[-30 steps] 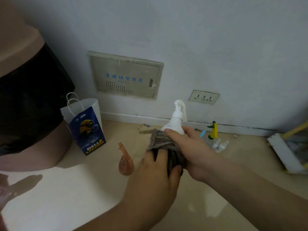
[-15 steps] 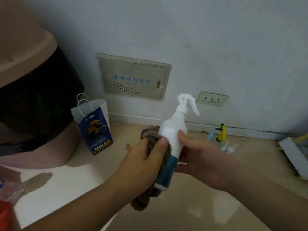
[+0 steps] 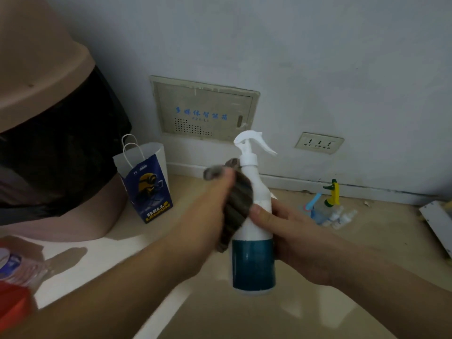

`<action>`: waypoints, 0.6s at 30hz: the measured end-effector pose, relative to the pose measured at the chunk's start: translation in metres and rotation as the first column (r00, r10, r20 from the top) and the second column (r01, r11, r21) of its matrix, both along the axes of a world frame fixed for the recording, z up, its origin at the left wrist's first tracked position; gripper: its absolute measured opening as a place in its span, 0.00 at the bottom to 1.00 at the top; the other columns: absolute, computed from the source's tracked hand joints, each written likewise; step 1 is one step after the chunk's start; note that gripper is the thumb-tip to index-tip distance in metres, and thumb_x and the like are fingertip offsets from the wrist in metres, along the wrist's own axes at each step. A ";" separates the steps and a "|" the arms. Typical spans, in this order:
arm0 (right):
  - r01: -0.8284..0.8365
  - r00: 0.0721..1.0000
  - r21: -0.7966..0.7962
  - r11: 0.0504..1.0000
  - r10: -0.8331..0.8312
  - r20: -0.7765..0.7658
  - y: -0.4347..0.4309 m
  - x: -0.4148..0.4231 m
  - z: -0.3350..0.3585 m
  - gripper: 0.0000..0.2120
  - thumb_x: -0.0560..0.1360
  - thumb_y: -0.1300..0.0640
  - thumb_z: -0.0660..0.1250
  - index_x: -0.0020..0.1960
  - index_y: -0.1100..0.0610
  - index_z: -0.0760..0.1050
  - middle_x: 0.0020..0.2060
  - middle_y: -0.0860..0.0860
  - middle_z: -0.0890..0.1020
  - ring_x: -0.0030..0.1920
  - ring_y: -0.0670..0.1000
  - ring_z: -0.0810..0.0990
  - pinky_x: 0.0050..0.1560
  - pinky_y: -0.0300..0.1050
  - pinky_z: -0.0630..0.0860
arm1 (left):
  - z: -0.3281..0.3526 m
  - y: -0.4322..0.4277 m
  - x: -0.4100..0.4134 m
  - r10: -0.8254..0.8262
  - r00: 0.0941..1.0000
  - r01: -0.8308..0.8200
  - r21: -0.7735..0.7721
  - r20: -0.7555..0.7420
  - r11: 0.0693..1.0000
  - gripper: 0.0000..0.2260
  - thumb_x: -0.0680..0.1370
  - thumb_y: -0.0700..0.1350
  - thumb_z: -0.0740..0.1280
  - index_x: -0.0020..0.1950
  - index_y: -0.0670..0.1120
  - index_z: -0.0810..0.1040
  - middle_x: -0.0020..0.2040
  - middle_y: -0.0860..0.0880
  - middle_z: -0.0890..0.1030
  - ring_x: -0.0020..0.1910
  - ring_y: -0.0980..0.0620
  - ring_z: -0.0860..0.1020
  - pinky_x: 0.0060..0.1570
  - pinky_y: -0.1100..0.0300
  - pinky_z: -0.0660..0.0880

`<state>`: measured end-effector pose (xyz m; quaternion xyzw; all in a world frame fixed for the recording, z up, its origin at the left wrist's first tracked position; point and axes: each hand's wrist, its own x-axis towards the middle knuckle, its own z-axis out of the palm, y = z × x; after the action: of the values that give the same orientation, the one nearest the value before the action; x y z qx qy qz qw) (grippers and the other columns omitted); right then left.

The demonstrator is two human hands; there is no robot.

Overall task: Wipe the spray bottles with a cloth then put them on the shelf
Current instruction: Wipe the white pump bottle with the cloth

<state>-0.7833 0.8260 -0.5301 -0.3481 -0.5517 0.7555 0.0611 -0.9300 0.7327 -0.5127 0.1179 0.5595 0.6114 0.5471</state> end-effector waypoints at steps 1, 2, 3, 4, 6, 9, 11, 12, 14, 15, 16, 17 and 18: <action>0.003 1.000 0.045 0.999 -0.004 0.009 -0.004 -0.003 0.001 0.20 0.79 0.48 0.71 0.69 0.49 0.76 0.60 0.50 0.86 0.61 0.54 0.85 0.62 0.58 0.82 | -0.004 0.003 0.004 -0.053 0.997 0.051 -0.037 -0.061 0.998 0.14 0.77 0.69 0.62 0.53 0.62 0.78 0.60 0.47 0.82 0.60 0.45 0.79 0.60 0.44 0.77; 0.008 1.000 0.103 0.995 -0.010 0.019 -0.007 -0.005 0.002 0.19 0.78 0.48 0.71 0.68 0.47 0.76 0.58 0.48 0.87 0.59 0.51 0.86 0.59 0.53 0.83 | -0.005 0.003 0.004 -0.088 0.985 0.081 -0.055 -0.148 0.995 0.15 0.77 0.70 0.60 0.54 0.64 0.78 0.63 0.49 0.81 0.63 0.48 0.78 0.63 0.45 0.76; 0.004 0.999 0.162 0.987 -0.009 0.032 -0.009 -0.007 0.003 0.19 0.76 0.47 0.73 0.67 0.44 0.76 0.57 0.45 0.87 0.57 0.48 0.86 0.57 0.49 0.84 | -0.005 0.004 0.001 -0.073 0.978 0.063 -0.060 -0.197 0.996 0.17 0.78 0.70 0.59 0.56 0.63 0.78 0.63 0.50 0.81 0.63 0.49 0.78 0.64 0.47 0.74; -0.008 0.999 0.205 0.979 -0.002 0.048 -0.010 -0.007 0.003 0.20 0.75 0.46 0.74 0.66 0.42 0.76 0.56 0.43 0.87 0.56 0.46 0.86 0.56 0.47 0.84 | -0.001 0.004 -0.003 -0.053 0.981 0.044 -0.049 -0.189 0.998 0.17 0.79 0.68 0.59 0.59 0.60 0.78 0.62 0.50 0.81 0.61 0.49 0.79 0.65 0.48 0.74; -0.022 0.998 0.231 0.973 0.006 0.070 -0.012 -0.007 0.003 0.22 0.73 0.43 0.74 0.66 0.41 0.76 0.57 0.41 0.86 0.57 0.45 0.86 0.57 0.49 0.84 | -0.001 -0.002 -0.005 -0.045 0.986 0.045 -0.005 -0.159 0.999 0.19 0.81 0.66 0.58 0.65 0.57 0.76 0.59 0.50 0.82 0.58 0.48 0.80 0.65 0.47 0.75; 0.041 0.997 0.208 0.977 -0.053 0.055 -0.007 -0.006 0.003 0.21 0.75 0.43 0.72 0.67 0.46 0.78 0.57 0.46 0.87 0.57 0.49 0.87 0.60 0.53 0.83 | -0.016 -0.008 0.020 -0.073 0.973 0.076 0.005 -0.219 0.997 0.16 0.79 0.70 0.56 0.62 0.68 0.74 0.61 0.54 0.81 0.62 0.51 0.80 0.68 0.45 0.74; 0.093 0.993 0.168 0.981 -0.105 0.063 -0.004 -0.003 0.004 0.21 0.77 0.43 0.70 0.67 0.49 0.78 0.56 0.49 0.87 0.57 0.51 0.87 0.59 0.53 0.82 | -0.023 -0.023 0.042 -0.107 0.959 0.120 0.034 -0.263 0.992 0.14 0.79 0.69 0.56 0.63 0.72 0.70 0.63 0.62 0.79 0.63 0.60 0.78 0.65 0.55 0.76; 0.107 0.991 0.134 0.985 -0.117 0.069 -0.002 -0.002 0.004 0.20 0.77 0.44 0.70 0.67 0.50 0.78 0.56 0.50 0.87 0.57 0.52 0.87 0.60 0.54 0.82 | -0.024 -0.028 0.047 -0.138 0.948 0.151 0.021 -0.288 0.988 0.16 0.78 0.69 0.56 0.64 0.71 0.70 0.62 0.63 0.79 0.62 0.63 0.79 0.60 0.59 0.77; 0.108 0.991 0.058 0.992 -0.112 0.072 0.001 0.001 0.005 0.22 0.77 0.45 0.69 0.68 0.52 0.78 0.58 0.52 0.87 0.59 0.55 0.86 0.60 0.56 0.81 | -0.028 -0.029 0.042 -0.138 0.957 0.132 -0.040 -0.254 0.990 0.15 0.79 0.65 0.56 0.60 0.64 0.75 0.57 0.59 0.82 0.57 0.59 0.81 0.53 0.58 0.79; 0.118 0.991 0.021 0.993 -0.119 0.065 0.003 0.002 0.006 0.23 0.76 0.45 0.69 0.69 0.53 0.78 0.58 0.53 0.87 0.58 0.57 0.86 0.59 0.57 0.82 | -0.033 -0.025 0.035 -0.108 0.974 0.089 -0.105 -0.199 0.991 0.14 0.81 0.65 0.57 0.58 0.60 0.77 0.56 0.55 0.82 0.57 0.54 0.81 0.57 0.53 0.78; 0.135 0.990 -0.016 0.991 -0.134 0.050 0.005 0.003 0.009 0.24 0.75 0.46 0.69 0.68 0.54 0.78 0.57 0.54 0.87 0.57 0.57 0.87 0.56 0.56 0.83 | -0.033 -0.021 0.030 -0.079 0.990 0.055 -0.195 -0.119 0.979 0.17 0.80 0.66 0.60 0.58 0.58 0.78 0.58 0.51 0.82 0.58 0.50 0.81 0.62 0.48 0.77; 0.148 0.989 -0.053 0.988 -0.146 0.028 0.006 0.003 0.011 0.24 0.74 0.46 0.69 0.68 0.55 0.78 0.56 0.55 0.87 0.56 0.57 0.87 0.53 0.54 0.83 | -0.040 -0.020 0.024 -0.017 0.999 0.006 -0.251 -0.039 0.968 0.22 0.74 0.69 0.63 0.59 0.56 0.79 0.60 0.47 0.82 0.59 0.46 0.81 0.65 0.43 0.75; 0.150 0.989 -0.085 0.985 -0.150 0.010 0.007 0.002 0.013 0.25 0.74 0.46 0.69 0.67 0.56 0.78 0.56 0.56 0.87 0.56 0.58 0.87 0.50 0.52 0.84 | -0.048 -0.018 0.020 0.053 0.998 -0.043 -0.261 0.031 0.965 0.28 0.67 0.71 0.66 0.58 0.55 0.80 0.62 0.45 0.81 0.59 0.43 0.81 0.66 0.41 0.75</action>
<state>-0.7813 0.8333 -0.5171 -0.3923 -0.4911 0.7711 0.1020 -0.9103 0.7151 -0.5605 0.0200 0.6270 0.5480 0.5533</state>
